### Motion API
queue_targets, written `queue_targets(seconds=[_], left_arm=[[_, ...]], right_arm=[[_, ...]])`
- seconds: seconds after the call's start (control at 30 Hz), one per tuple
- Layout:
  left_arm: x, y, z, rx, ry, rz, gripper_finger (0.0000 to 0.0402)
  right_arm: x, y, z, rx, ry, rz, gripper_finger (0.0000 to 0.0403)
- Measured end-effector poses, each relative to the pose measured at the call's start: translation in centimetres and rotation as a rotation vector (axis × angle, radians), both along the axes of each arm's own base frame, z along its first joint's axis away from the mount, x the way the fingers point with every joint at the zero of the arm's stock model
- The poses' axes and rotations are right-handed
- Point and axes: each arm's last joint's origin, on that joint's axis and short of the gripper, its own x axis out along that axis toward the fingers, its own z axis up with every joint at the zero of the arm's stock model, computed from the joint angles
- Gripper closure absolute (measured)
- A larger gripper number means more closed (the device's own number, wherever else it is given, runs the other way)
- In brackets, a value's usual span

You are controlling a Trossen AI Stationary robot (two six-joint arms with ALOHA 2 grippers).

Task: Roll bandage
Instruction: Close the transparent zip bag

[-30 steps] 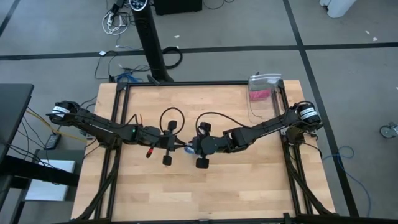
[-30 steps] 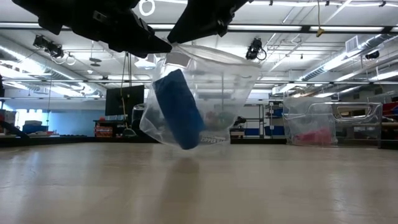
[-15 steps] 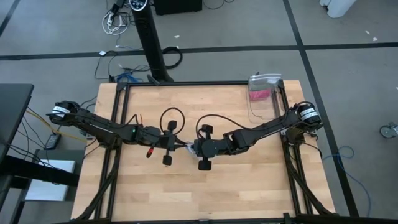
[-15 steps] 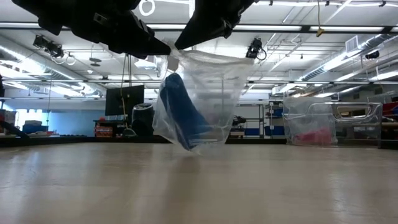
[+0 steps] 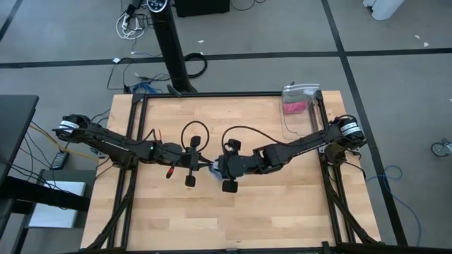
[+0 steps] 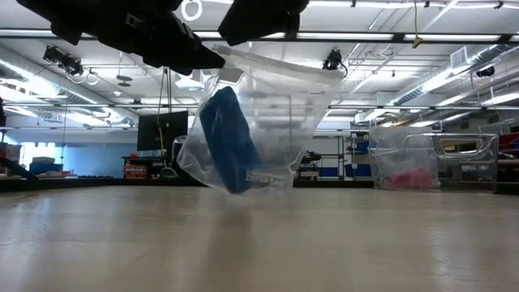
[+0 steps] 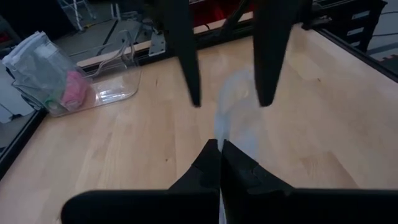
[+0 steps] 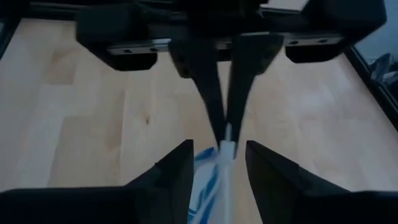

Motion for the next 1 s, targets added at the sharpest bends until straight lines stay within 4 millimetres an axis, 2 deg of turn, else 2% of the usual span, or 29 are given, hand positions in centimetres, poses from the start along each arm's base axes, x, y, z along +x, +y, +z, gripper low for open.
queue_targets(seconds=[0.13, 0.23, 0.43, 0.67, 1.0], left_arm=[[0.0, 0.0, 0.0, -0.002, -0.004, -0.002, 0.0400], [0.0, 0.0, 0.1, -0.002, -0.006, -0.003, 0.0400], [0.0, 0.0, 0.1, -0.002, -0.006, -0.004, 0.0400], [0.0, -0.1, -0.1, -0.003, 0.000, -0.009, 0.0400], [0.1, -0.1, 0.1, -0.004, -0.012, -0.007, 0.0400]], right_arm=[[0.3, -0.7, -0.2, 0.042, 0.012, 0.010, 0.0256], [0.4, -1.0, -0.3, 0.045, 0.014, 0.005, 0.0270], [0.4, -1.1, -0.3, 0.070, 0.020, 0.031, 0.0321], [0.9, -1.0, -1.3, 0.055, 0.045, 0.034, 0.0378], [0.2, -0.5, -0.7, 0.037, 0.054, 0.015, 0.0384]])
